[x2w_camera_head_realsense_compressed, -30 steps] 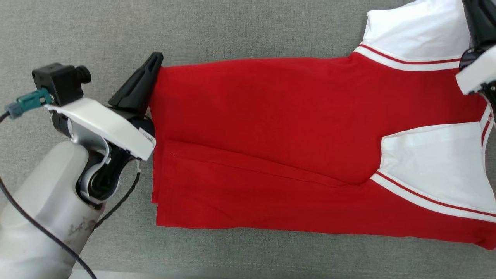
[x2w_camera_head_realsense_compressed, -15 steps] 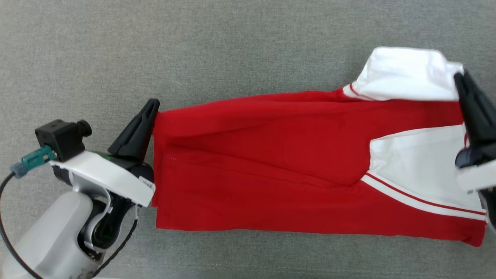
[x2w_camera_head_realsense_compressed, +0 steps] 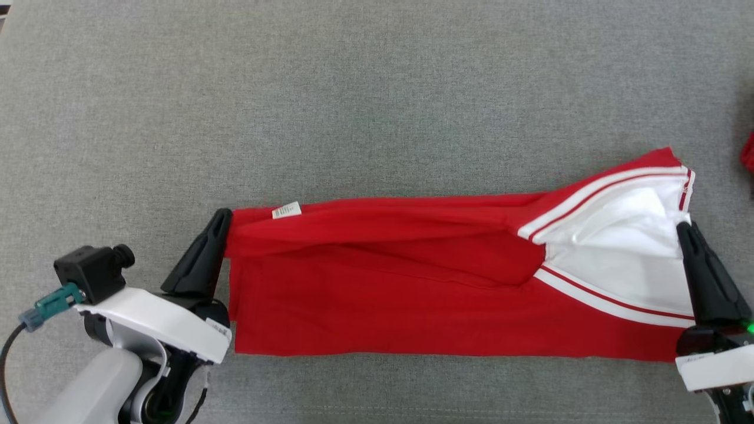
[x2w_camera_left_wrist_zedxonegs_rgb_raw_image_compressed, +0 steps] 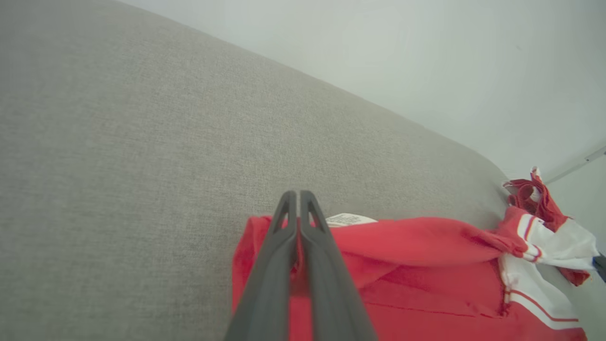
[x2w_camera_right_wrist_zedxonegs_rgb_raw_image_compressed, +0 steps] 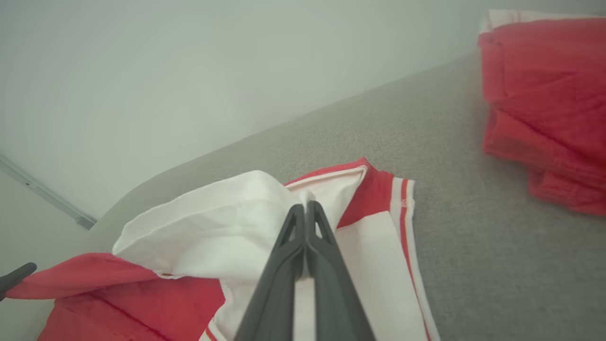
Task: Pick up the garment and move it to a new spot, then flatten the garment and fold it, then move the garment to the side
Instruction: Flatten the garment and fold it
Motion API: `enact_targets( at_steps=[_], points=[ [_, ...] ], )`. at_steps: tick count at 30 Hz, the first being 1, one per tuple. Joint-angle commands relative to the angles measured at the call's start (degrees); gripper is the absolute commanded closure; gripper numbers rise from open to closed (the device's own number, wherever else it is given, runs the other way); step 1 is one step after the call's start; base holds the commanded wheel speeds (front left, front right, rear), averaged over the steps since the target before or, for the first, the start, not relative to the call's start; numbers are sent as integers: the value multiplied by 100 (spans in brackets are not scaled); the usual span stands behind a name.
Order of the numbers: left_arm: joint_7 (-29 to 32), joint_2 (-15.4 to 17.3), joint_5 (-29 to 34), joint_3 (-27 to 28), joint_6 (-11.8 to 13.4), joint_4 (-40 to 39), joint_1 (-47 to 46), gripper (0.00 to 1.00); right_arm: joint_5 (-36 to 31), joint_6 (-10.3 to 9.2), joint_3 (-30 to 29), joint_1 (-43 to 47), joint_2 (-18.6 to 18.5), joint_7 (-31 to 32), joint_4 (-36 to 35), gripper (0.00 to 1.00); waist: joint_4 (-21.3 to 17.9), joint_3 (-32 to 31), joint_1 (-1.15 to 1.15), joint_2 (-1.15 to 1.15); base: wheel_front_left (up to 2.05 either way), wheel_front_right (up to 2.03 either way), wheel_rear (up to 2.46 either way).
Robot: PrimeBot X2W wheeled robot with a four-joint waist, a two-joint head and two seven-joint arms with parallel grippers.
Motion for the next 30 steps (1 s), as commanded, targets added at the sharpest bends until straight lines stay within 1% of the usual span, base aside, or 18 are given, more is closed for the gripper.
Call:
enact_targets(
  at_steps=[1, 7, 13, 14, 16, 17, 18, 19, 20, 21, 22, 26, 30],
  points=[
    [-71, 155, -109, 254, 53, -72, 68, 100, 80, 0, 18, 205, -38, -100, -148, 100, -26, -44, 0, 0, 0, 0, 0],
    [-76, 3, -194, 141, 50, 125, 276, 100, 159, 0, -84, 544, 213, -116, 63, 100, -44, -115, 0, 0, 0, 0, 0],
    [-62, -110, -290, 118, -4, 410, 281, 100, 190, 0, 62, 607, 378, -120, 352, 100, -77, -187, 0, 0, 0, 0, 0],
    [-50, -124, -307, 113, -19, 472, 273, 69, 250, 0, 132, 607, 415, -97, 401, 92, -83, -205, 0, 0, 0, 0, 0],
    [-49, -142, -306, 107, -27, 586, 249, 47, 236, 0, 199, 607, 407, -88, 525, 100, -93, -243, 0, 0, 0, 0, 0],
    [-50, -149, -303, 103, -26, 642, 245, 13, 313, 0, 250, 617, 426, -67, 594, 100, -103, -270, 0, 0, 0, 0, 0],
    [-53, -153, -298, 100, -16, 691, 247, 0, 335, 0, 298, 621, 413, -65, 648, 100, -112, -289, 0, 0, 0, 0, 0],
    [-59, -148, -267, 90, 11, 735, 243, 0, 367, 0, 309, 625, 425, -70, 702, 100, -119, -305, 0, 0, 0, 0, 0],
    [-76, -151, -233, 82, 28, 764, 241, 0, 420, 0, 323, 643, 443, -72, 764, 95, -125, -327, 0, 0, 0, 0, 0],
    [-113, -168, -210, 98, 47, 778, 245, 0, 417, 0, 305, 660, 445, -78, 836, 58, -129, -352, 0, 0, 0, 0, 0],
    [-179, -144, -59, 94, 143, 786, 260, 0, 445, 0, 266, 669, 496, -93, 885, 0, -149, -412, 0, 0, 0, 0, 0],
    [-308, -90, 271, 175, 409, 609, 349, 0, 329, 0, 192, 664, 501, -115, 843, 0, -172, -545, 0, 0, 0, 0, 0],
    [-367, 10, 668, 241, 744, 256, 506, 0, 152, 0, 134, 664, 473, -123, 745, 0, -145, -721, 0, 0, 0, 0, 0]
  ],
)
